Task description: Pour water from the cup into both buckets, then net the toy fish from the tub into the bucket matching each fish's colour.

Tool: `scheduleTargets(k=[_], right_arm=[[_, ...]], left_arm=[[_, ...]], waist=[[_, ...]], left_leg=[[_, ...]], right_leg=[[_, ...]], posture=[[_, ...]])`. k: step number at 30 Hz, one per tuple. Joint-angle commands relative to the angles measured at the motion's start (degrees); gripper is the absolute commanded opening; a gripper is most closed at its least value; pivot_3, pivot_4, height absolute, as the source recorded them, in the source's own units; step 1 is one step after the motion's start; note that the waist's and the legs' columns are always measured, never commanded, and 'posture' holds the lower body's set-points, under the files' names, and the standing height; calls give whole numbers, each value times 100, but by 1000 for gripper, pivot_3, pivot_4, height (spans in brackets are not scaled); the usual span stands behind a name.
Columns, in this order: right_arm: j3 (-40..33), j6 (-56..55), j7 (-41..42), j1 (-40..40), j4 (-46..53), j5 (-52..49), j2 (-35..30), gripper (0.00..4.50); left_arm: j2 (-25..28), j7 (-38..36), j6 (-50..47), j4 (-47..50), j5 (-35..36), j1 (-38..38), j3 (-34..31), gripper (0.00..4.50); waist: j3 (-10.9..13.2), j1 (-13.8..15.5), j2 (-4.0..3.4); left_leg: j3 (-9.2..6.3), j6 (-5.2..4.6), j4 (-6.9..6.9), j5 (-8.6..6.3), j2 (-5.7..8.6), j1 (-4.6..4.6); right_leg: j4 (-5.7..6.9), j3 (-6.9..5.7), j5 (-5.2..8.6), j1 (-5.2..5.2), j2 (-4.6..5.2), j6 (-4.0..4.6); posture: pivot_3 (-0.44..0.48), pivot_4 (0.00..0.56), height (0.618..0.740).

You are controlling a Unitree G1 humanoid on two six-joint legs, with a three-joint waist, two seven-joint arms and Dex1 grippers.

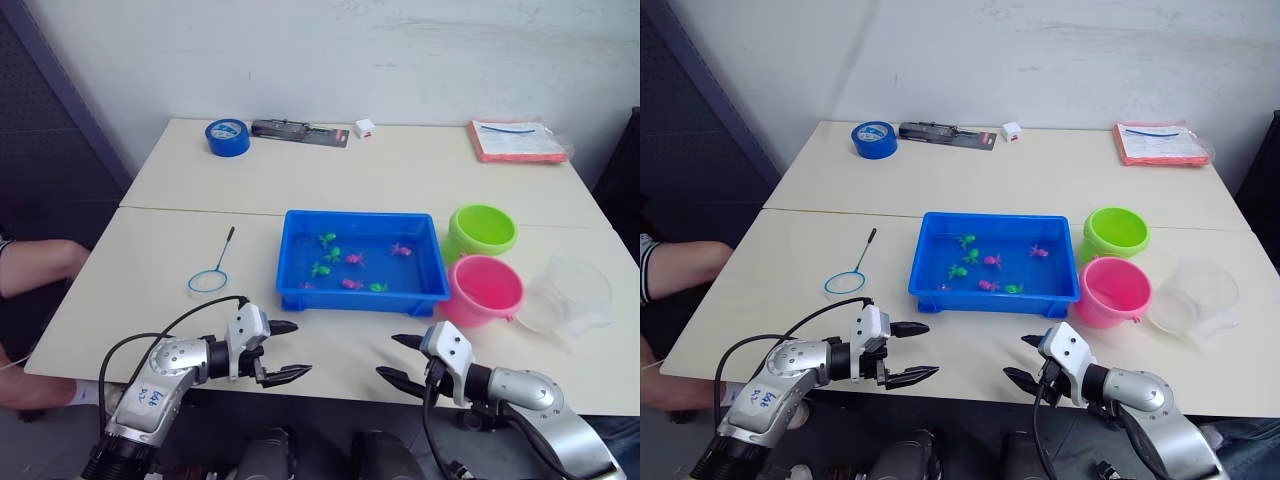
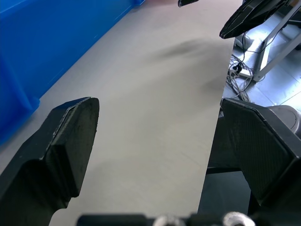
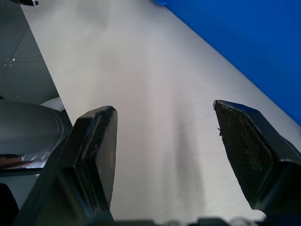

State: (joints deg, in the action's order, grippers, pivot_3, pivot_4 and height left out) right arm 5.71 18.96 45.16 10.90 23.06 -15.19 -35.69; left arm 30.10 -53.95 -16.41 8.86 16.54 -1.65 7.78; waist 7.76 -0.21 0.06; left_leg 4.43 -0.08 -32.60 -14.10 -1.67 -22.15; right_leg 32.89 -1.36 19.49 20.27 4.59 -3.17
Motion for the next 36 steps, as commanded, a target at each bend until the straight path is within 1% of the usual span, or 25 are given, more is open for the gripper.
scheduleTargets(k=[1,3,6,10,12,15,17,19,22,24,26,29,31,33,36], right_arm=[[-236,7,-125,143,389,-103,10,4500],[-398,-2,-209,364,544,-137,-8,4500],[-497,78,-344,618,807,-119,-2,4500],[-564,492,-436,541,1171,-276,-34,4500],[-591,467,-320,543,1189,-275,-133,4500],[-530,576,-404,556,1254,-362,-34,4500],[-538,688,-432,677,1402,-513,22,4500],[-690,765,-374,781,1497,-682,-13,4500],[-1142,788,-411,965,1486,-873,-41,4500],[-1640,897,-707,1218,1551,-1063,166,4500],[-2168,1021,-1073,1466,1676,-1296,456,4500],[-2930,1199,-1637,2003,2075,-1822,1062,4500],[-3370,1227,-2020,2254,2222,-2021,1417,4500],[-3909,1240,-2658,2333,2222,-2200,1844,4500],[-4429,1320,-3338,2211,2032,-2314,2124,4500]], left_arm=[[41,-124,-53,266,167,-11,31,4446],[-40,-130,-254,349,228,-80,149,4446],[-72,-211,-285,344,236,-123,250,4446],[-26,-239,-506,431,454,-221,91,4446],[85,-290,-483,613,461,-67,81,4446],[307,-350,-555,715,549,179,-48,4446],[412,-336,-874,986,839,299,-203,4446],[457,-342,-1119,1194,1055,281,-240,4446],[512,-602,-941,1103,998,126,-65,4446],[437,-676,-1092,972,1145,-179,-60,4446],[293,-648,-1483,965,1458,-603,-68,4446],[66,-717,-2219,1007,2212,-1464,-146,4446],[-69,-712,-2516,935,2514,-1992,-189,4446],[-223,-645,-2722,765,2742,-2540,-284,4446],[-321,-660,-2748,614,2776,-3025,-308,4446]], waist=[[0,6,0],[0,22,-2],[2,7,3],[10,-10,10],[11,-16,12],[10,-15,10],[13,-12,6],[15,21,5],[13,18,1],[13,7,2],[14,38,6],[13,55,1],[14,25,5],[18,9,4],[22,-32,-7]], left_leg=[[0,0,0,0,0,0],[0,0,0,0,0,-1],[0,0,0,0,1,-4],[0,0,0,0,0,-2],[0,0,0,0,-1,-2],[0,0,0,0,-1,-2],[0,0,0,0,-1,-3],[0,0,1,0,-2,-7],[1,1,0,-1,0,-14],[4,1,1,-1,1,-15],[5,1,1,-1,0,-16],[4,1,3,-1,-2,-23],[5,1,4,-1,-4,-22],[4,1,4,0,-4,-13],[5,2,3,0,-1,-5]], right_leg=[[0,0,0,0,0,0],[-1,0,1,0,1,1],[-6,1,1,-2,1,1],[-2,1,1,0,-1,1],[0,1,1,4,-3,1],[-3,1,1,4,-3,1],[-3,2,2,6,-3,3],[-2,2,2,9,-3,3],[-27,1,3,1,2,4],[-41,3,2,-8,2,5],[-44,2,2,-11,2,5],[-44,-4,2,-8,2,4],[-39,-8,2,-6,1,3],[-37,-6,3,-45,-3,0],[-38,0,3,-52,-4,-1]], posture=[[0,150,740],[0,150,740],[0,150,740],[0,150,740],[0,150,740],[0,150,740],[0,150,740],[0,150,740],[0,150,740],[0,150,740],[0,150,740],[0,150,740],[0,150,740],[0,150,740],[0,150,740]])
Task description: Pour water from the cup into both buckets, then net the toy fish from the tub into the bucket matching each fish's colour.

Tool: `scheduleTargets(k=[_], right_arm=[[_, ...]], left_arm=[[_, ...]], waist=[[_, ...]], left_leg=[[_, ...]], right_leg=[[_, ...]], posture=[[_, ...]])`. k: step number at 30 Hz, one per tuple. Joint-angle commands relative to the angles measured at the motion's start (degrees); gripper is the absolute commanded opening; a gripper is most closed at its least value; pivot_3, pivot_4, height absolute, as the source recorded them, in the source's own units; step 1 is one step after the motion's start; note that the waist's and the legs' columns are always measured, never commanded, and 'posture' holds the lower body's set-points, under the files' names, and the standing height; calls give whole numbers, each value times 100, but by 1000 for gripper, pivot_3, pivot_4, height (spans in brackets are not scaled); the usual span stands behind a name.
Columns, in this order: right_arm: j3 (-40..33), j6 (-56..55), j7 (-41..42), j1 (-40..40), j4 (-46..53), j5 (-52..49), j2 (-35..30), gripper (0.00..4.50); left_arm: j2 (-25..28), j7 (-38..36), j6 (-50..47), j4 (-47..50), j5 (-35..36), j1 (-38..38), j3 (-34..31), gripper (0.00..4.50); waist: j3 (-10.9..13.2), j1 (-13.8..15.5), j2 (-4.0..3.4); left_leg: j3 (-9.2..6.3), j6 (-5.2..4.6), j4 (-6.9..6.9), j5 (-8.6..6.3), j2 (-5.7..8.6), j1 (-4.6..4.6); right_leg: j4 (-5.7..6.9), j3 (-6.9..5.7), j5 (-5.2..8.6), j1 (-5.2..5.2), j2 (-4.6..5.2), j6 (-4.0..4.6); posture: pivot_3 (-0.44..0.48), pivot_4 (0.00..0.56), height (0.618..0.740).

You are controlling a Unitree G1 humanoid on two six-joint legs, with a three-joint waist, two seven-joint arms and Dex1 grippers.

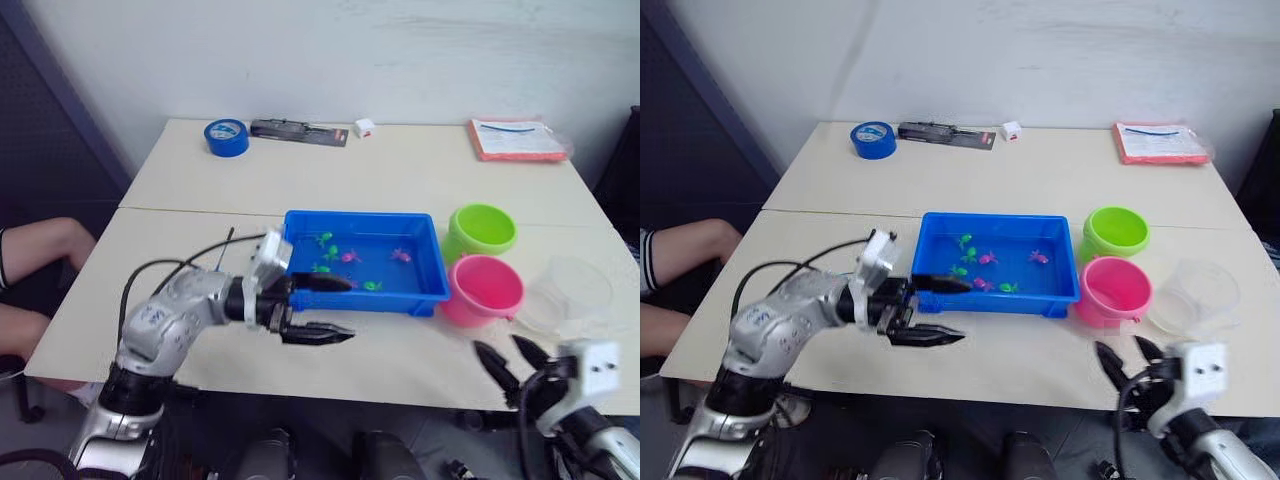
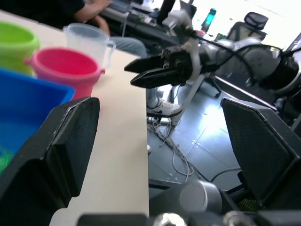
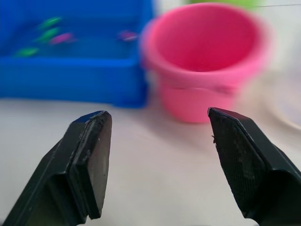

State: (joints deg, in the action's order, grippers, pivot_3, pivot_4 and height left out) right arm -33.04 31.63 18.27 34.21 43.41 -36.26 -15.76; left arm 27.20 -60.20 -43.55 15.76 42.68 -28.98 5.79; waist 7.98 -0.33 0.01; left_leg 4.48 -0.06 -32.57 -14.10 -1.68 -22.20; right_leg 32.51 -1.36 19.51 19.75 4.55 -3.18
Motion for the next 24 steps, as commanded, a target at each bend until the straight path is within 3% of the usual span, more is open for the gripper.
scheduleTargets(k=[1,9,13,24], right_arm=[[-671,66,-808,-209,-136,-150,127,4500],[-730,190,-1591,-1456,-1548,450,-328,4500],[-729,152,-1946,-2082,-2298,771,-470,4500],[-660,-169,-2057,-2737,-3050,1120,-440,4500]], left_arm=[[-34,-90,14,-99,134,-417,-92,4446],[-200,-7,88,-346,127,-1000,-202,4446],[-302,156,134,-328,80,-1058,-239,4446],[-353,333,203,-231,21,-954,-219,4446]], waist=[[2,-52,-4],[11,-121,-20],[11,-114,-24],[11,-109,-25]], left_leg=[[0,0,0,0,1,3],[0,1,-1,6,3,9],[0,-18,1,80,1,8],[2,-25,0,84,2,6]], right_leg=[[-1,4,0,-2,-3,-1],[-1,4,-1,-4,-7,0],[8,2,-1,-3,-11,-1],[13,2,-8,-7,-9,-15]], posture=[[0,150,740],[0,150,740],[0,150,740],[0,150,740]])
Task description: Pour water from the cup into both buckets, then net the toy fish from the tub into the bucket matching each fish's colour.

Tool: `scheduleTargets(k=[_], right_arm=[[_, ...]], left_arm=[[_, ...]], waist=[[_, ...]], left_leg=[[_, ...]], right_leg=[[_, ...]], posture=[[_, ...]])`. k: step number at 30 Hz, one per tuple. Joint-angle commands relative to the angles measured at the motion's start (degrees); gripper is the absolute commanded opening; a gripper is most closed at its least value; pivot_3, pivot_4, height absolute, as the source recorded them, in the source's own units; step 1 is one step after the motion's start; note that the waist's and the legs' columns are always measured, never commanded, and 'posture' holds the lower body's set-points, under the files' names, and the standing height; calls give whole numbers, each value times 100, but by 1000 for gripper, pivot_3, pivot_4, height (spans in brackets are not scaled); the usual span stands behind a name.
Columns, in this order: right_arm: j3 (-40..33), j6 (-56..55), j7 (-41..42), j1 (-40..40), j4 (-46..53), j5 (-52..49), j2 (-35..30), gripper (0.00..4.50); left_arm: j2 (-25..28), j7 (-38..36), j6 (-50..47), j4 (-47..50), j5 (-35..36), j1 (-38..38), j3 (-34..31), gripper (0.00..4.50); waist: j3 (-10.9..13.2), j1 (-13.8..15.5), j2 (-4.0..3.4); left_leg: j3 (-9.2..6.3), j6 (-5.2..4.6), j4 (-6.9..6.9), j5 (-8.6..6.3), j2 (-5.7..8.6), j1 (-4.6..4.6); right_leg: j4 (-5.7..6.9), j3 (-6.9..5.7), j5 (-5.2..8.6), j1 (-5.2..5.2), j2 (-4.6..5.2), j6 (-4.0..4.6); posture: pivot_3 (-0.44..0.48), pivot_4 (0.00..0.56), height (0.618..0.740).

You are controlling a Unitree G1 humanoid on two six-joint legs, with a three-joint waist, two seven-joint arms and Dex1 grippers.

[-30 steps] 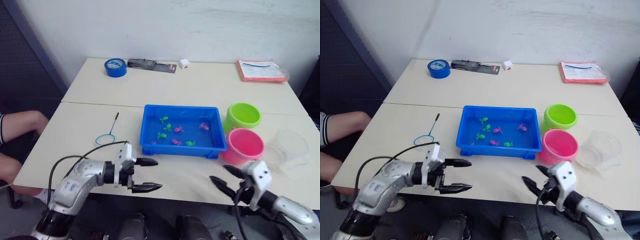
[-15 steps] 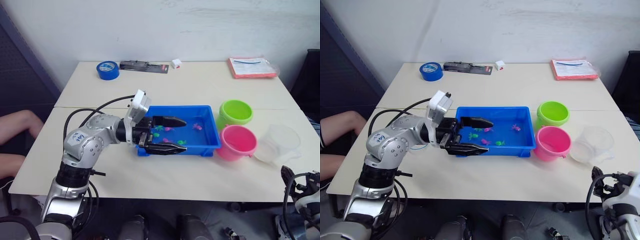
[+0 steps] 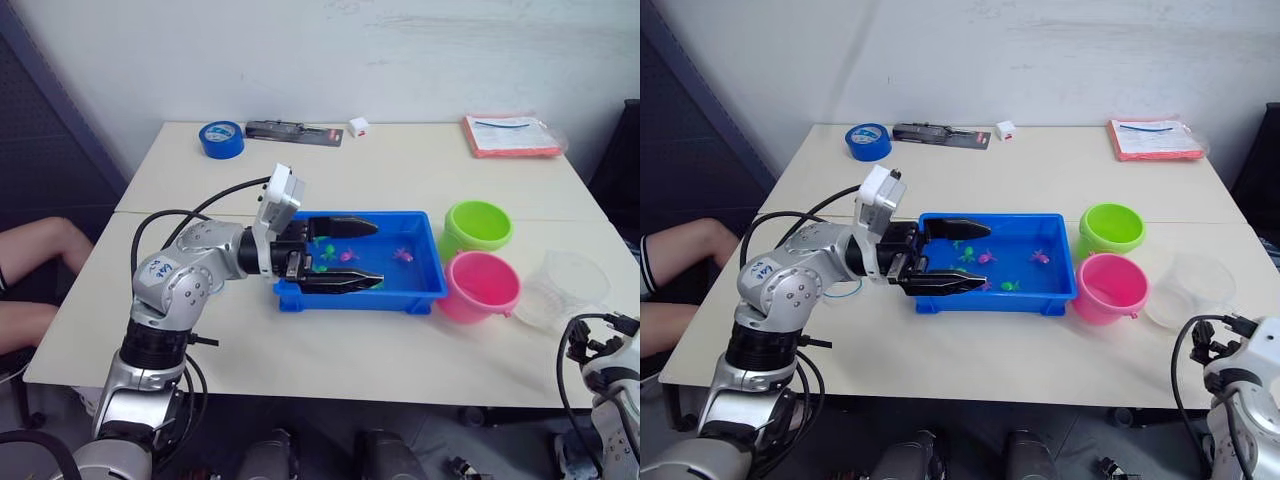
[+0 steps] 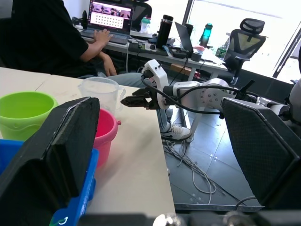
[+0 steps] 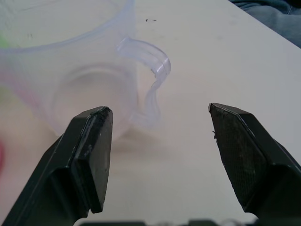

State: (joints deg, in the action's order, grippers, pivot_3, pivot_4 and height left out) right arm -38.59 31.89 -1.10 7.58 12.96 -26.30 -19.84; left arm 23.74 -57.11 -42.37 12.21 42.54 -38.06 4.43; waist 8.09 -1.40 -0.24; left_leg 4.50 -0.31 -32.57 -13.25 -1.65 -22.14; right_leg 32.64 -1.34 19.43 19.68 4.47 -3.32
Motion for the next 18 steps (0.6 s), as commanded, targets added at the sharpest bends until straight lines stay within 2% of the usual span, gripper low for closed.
scheduleTargets(k=[1,15,17,18], right_arm=[[-112,-228,-141,-101,-48,158,-29,4500],[127,-877,-132,-640,-892,639,-118,4500],[136,-967,-123,-721,-1034,665,-122,3979],[146,-996,-119,-748,-1084,677,-127,3865]], left_arm=[[-13,38,93,129,33,-47,-81,4446],[35,73,110,154,-16,-101,-70,4446],[45,83,104,165,-16,-103,-79,4500],[50,87,102,167,-15,-103,-85,4500]], waist=[[0,-5,0],[0,-13,1],[0,-14,1],[1,-14,2]], left_leg=[[0,0,0,0,0,1],[5,1,0,6,0,4],[6,1,0,8,0,5],[7,1,0,9,0,6]], right_leg=[[1,0,0,0,0,-1],[7,1,-5,-1,-1,-9],[11,1,-6,0,-1,-10],[12,1,-6,-1,-1,-11]], posture=[[0,150,740],[0,150,740],[0,150,740],[0,150,740]])
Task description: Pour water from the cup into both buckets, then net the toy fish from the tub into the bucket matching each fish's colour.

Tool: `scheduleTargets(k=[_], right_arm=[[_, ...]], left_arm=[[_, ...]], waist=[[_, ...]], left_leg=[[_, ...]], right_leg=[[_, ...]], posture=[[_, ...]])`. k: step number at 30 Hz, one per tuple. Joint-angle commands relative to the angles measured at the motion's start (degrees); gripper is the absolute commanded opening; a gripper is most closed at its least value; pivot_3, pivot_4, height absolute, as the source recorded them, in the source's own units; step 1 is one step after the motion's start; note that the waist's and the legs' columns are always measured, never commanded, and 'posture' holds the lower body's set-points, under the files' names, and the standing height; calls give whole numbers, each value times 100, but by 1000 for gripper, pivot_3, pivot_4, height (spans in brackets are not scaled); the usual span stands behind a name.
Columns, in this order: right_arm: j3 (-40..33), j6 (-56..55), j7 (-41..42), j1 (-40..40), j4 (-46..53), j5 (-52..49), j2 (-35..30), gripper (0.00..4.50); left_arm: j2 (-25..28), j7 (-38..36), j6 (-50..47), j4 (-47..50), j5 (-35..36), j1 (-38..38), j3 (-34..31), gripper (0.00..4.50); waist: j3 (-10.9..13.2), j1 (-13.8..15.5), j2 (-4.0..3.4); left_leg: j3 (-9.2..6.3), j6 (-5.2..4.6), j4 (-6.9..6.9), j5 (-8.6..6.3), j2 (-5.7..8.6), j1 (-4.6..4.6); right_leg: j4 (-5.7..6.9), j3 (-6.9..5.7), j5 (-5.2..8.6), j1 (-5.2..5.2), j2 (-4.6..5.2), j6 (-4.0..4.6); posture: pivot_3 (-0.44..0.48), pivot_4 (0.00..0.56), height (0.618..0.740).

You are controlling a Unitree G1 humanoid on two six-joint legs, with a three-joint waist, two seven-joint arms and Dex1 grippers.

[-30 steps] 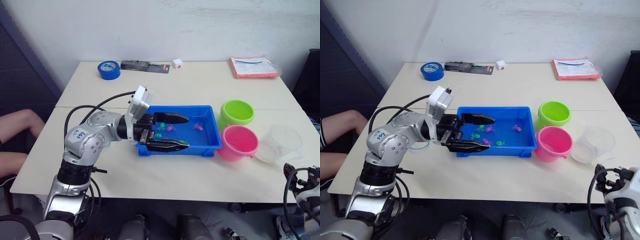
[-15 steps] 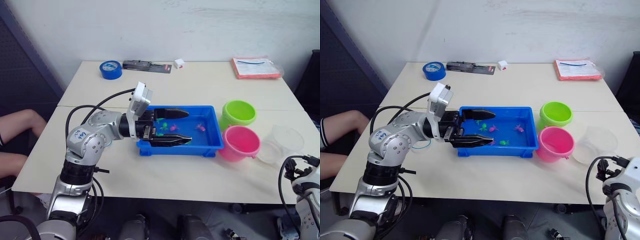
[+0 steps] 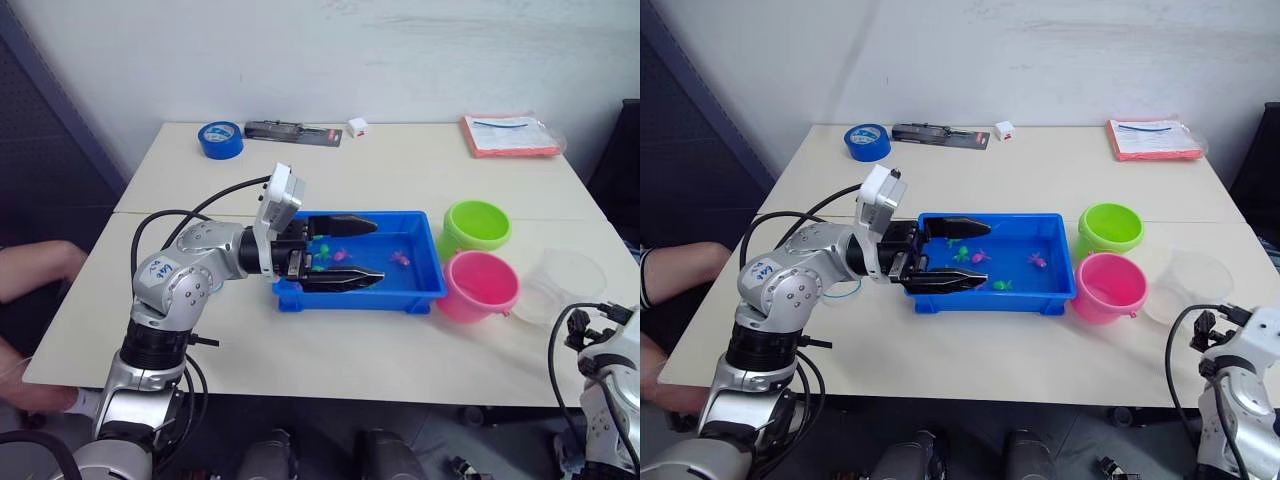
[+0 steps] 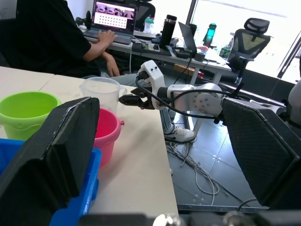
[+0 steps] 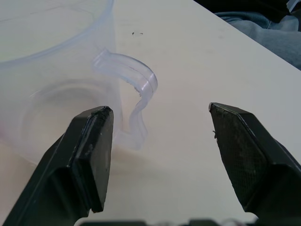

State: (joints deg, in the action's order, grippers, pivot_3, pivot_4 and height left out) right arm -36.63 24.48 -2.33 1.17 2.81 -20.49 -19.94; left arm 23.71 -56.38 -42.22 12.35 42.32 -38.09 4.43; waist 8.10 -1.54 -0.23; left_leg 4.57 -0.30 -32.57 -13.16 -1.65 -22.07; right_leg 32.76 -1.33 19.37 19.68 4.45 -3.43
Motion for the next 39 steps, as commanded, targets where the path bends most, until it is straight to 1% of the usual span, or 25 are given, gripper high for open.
scheduleTargets(k=[1,3,17,20,22,23,28,32,35,39], right_arm=[[-38,-280,10,-127,-110,108,-117,3329],[-8,-341,53,-159,-194,128,-137,2569],[-41,-739,237,-461,-736,75,-192,2569],[-43,-801,268,-455,-750,55,-166,1735],[-48,-841,287,-446,-749,22,-143,859],[-51,-875,304,-439,-749,-4,-131,652],[-194,-1019,377,-366,-569,-248,-46,652],[-399,-1064,373,-273,-136,-521,-78,652],[-469,-963,314,-210,314,-546,-230,652],[-344,-781,381,-74,937,-319,-576,652]], left_arm=[[59,18,83,155,10,-97,-95,4500],[68,32,79,163,10,-90,-104,4500],[163,124,73,221,62,-75,-155,4500],[169,134,79,217,60,-78,-152,4500],[170,143,78,213,60,-82,-152,4500],[171,147,77,211,60,-85,-152,4500],[177,136,75,143,60,-119,-158,4500],[173,82,92,14,44,-162,-152,4500],[156,46,104,-87,29,-198,-141,4500],[160,-62,176,-212,-46,-229,-66,4500]], waist=[[0,2,0],[0,9,1],[1,-1,1],[1,0,1],[0,-1,3],[0,2,9],[2,7,16],[5,17,6],[7,2,-2],[10,-4,-8]], left_leg=[[1,0,0,1,0,0],[1,0,0,4,0,2],[1,0,0,7,0,4],[1,0,0,8,0,5],[2,0,0,8,0,5],[2,0,0,8,0,9],[2,0,0,8,-1,7],[2,0,0,8,-2,6],[2,0,0,8,-1,4],[3,0,0,8,-1,1]], right_leg=[[1,0,-1,0,0,-1],[9,0,-4,0,0,-7],[12,1,-5,0,0,-9],[12,1,-5,0,0,-9],[12,2,-5,-1,1,-9],[12,2,-6,-6,0,-10],[9,1,-5,-6,3,-9],[10,1,-5,-4,4,-9],[11,1,-5,-1,4,-9],[12,4,-5,5,4,-9]], posture=[[0,150,740],[0,150,740],[0,150,740],[0,150,740],[0,150,740],[0,150,740],[0,150,740],[0,150,740],[0,150,740],[0,150,740]])
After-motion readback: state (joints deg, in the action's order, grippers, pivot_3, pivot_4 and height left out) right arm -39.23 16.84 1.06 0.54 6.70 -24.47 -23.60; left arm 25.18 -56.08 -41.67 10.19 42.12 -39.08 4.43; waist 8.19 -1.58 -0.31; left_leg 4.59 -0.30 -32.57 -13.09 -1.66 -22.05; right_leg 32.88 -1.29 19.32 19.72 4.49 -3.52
